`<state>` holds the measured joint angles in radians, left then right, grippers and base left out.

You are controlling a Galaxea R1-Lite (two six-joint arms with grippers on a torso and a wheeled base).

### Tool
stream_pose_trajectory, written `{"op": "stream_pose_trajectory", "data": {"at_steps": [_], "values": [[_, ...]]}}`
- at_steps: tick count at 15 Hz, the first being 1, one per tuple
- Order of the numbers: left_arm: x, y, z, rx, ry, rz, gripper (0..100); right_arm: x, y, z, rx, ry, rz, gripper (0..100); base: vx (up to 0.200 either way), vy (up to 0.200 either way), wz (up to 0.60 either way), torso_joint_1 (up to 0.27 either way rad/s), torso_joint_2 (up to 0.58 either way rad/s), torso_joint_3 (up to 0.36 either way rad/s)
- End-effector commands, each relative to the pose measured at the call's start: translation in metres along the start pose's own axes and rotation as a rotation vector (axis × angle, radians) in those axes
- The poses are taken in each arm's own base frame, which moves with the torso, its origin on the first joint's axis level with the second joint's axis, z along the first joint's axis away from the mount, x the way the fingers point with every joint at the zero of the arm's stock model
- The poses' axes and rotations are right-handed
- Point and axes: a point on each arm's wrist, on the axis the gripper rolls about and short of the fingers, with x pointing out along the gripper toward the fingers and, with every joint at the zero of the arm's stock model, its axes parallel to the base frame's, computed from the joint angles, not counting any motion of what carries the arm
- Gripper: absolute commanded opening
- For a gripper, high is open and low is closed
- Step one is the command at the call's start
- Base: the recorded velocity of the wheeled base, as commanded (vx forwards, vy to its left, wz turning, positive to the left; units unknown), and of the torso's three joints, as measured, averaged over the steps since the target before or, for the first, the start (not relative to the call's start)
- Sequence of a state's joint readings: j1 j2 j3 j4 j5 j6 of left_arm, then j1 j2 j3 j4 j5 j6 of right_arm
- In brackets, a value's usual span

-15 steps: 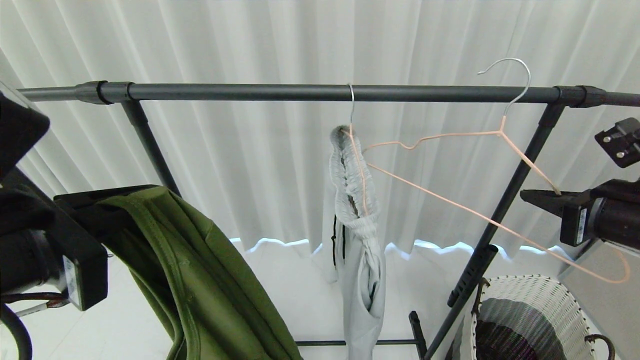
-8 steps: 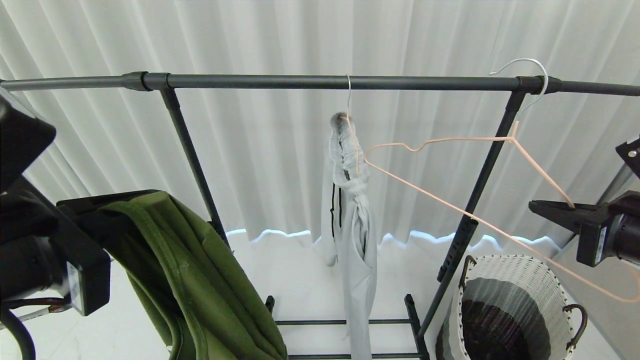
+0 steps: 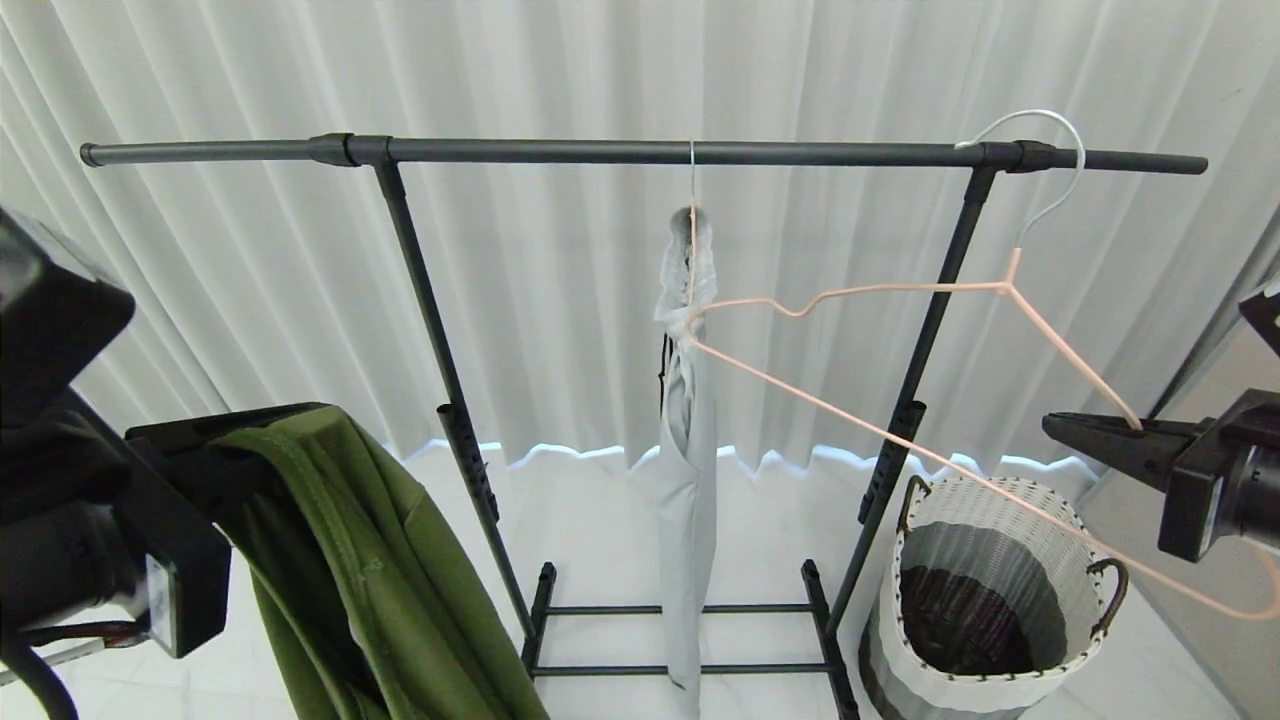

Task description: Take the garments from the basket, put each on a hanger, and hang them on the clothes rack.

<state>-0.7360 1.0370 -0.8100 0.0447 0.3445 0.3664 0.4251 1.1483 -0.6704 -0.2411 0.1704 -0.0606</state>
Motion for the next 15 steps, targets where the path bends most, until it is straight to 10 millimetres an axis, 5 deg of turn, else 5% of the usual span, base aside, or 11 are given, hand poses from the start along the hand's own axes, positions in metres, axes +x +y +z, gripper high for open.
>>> {"op": "stream_pose_trajectory", "data": {"at_steps": [1, 7, 15], "values": [[0.002, -0.001, -0.001, 0.006, 0.013, -0.003, 0, -0.005, 0.008, 0.001, -0.010, -0.009, 0.041, 0, 0.000, 0.000, 0.00, 0.000, 0.00, 0.000], [0.049, -0.007, 0.006, -0.040, 0.146, 0.065, 0, -0.034, 0.053, -0.024, -0.019, 0.061, 0.340, 0, 0.000, 0.000, 0.00, 0.000, 0.00, 0.000], [0.100, -0.014, 0.022, -0.282, 0.197, 0.088, 0, -0.017, 0.069, -0.027, -0.054, 0.103, 0.326, 0, 0.000, 0.000, 0.00, 0.000, 0.00, 0.000]]}}
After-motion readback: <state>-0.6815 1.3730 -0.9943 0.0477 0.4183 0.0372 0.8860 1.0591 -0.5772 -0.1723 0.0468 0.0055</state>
